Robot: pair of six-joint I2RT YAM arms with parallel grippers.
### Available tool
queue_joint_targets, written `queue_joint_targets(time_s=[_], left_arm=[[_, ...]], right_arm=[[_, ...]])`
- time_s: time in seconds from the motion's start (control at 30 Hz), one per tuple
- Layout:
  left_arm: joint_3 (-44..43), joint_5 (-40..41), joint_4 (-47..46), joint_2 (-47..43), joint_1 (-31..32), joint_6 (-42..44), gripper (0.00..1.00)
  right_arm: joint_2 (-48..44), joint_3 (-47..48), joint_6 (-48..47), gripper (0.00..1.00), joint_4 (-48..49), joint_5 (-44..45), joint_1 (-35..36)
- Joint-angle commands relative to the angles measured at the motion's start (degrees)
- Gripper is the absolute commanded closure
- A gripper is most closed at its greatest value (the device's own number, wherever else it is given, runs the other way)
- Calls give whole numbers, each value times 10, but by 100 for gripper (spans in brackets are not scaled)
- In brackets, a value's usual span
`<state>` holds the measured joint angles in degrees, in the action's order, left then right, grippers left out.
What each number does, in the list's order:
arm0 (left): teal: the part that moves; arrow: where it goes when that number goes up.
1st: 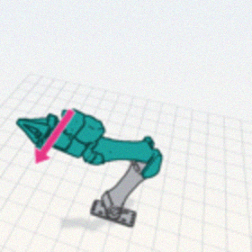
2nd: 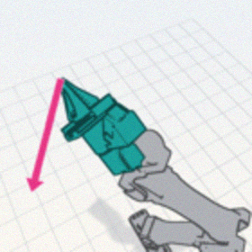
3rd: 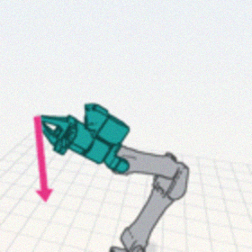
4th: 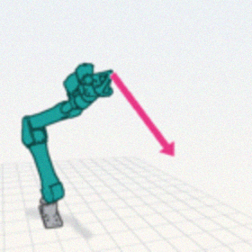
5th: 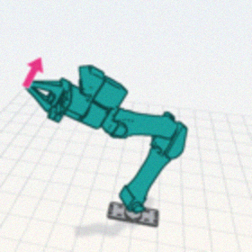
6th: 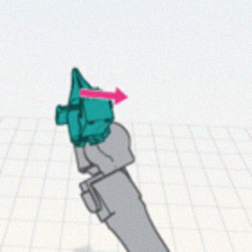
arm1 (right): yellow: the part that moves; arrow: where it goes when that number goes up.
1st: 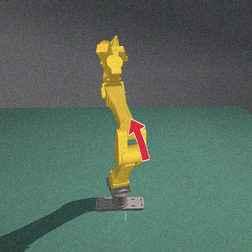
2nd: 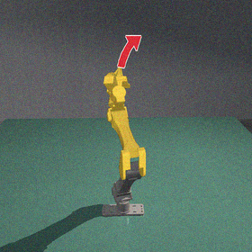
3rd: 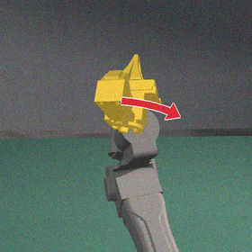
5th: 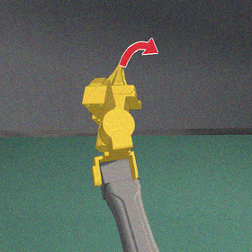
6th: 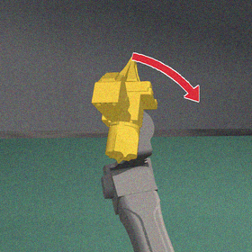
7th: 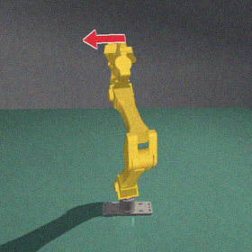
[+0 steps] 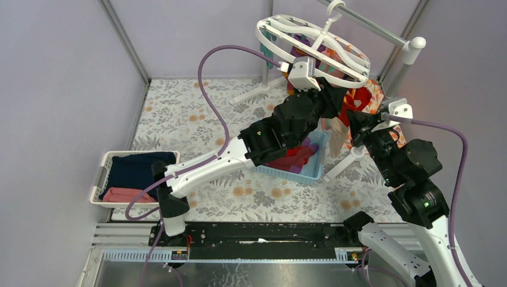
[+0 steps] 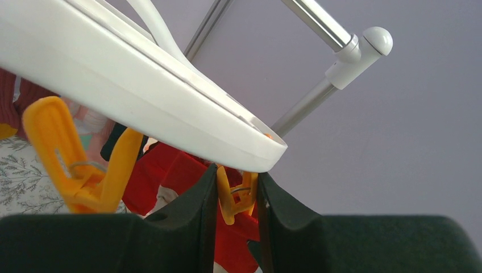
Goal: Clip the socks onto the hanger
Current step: Clamp the sock onto the hanger.
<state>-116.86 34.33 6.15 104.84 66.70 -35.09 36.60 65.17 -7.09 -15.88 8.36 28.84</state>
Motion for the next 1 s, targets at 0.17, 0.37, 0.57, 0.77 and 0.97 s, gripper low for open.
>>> queue_joint_targets(time_s=[0.17, 0.37, 0.57, 0.77, 0.97], left_arm=[[14, -2, 3, 1, -5, -12, 70], [35, -7, -6, -13, -5, -14, 46], [77, -17, -19, -48, -5, -11, 31], [186, -41, -59, -122, -5, 5, 12], [327, -104, -141, -230, -5, 61, 1]], right_arm=[[-3, 13, 3, 100, 29, -3, 5], [-7, 10, 0, 95, 24, 4, 4], [-13, 2, -1, 77, 17, 10, 5], [-42, -20, 4, 50, -9, 12, 5], [-86, -52, 19, 21, -58, -7, 4]])
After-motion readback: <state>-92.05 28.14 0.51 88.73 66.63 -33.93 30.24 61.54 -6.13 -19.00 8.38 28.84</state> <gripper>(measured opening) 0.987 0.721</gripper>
